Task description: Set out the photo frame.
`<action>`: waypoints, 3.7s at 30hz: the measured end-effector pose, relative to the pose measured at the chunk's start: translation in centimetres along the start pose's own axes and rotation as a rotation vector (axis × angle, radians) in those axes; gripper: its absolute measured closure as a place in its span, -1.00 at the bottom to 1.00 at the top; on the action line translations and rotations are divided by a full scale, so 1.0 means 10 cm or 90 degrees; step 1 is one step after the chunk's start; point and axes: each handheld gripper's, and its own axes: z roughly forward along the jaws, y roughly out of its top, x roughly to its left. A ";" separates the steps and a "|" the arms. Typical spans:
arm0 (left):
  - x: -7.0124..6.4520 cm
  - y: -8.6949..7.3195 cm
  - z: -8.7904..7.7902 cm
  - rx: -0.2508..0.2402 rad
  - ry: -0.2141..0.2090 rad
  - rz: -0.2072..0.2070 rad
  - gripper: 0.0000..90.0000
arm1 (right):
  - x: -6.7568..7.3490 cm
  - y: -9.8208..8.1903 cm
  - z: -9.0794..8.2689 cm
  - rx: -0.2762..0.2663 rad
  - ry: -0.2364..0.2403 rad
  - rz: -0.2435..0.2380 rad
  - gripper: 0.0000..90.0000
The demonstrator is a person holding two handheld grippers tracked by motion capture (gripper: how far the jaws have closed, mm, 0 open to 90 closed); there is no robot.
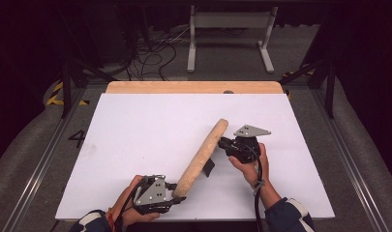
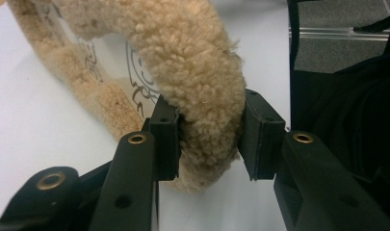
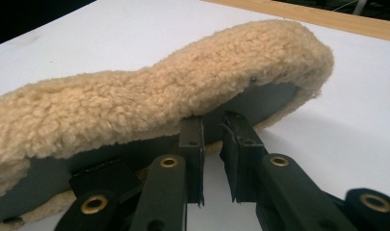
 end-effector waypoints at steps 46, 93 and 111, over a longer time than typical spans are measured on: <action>-0.10 0.13 0.25 -0.033 -0.008 -0.027 0.19 | 0.21 0.20 -0.22 -0.003 0.052 0.111 0.15; 0.28 -0.68 -0.54 0.071 0.118 -0.263 -0.59 | 0.42 0.52 0.17 0.248 0.101 0.138 0.08; 0.25 -0.65 -0.52 0.070 0.112 -0.253 -0.58 | 0.52 0.77 0.19 0.295 0.156 -0.045 0.45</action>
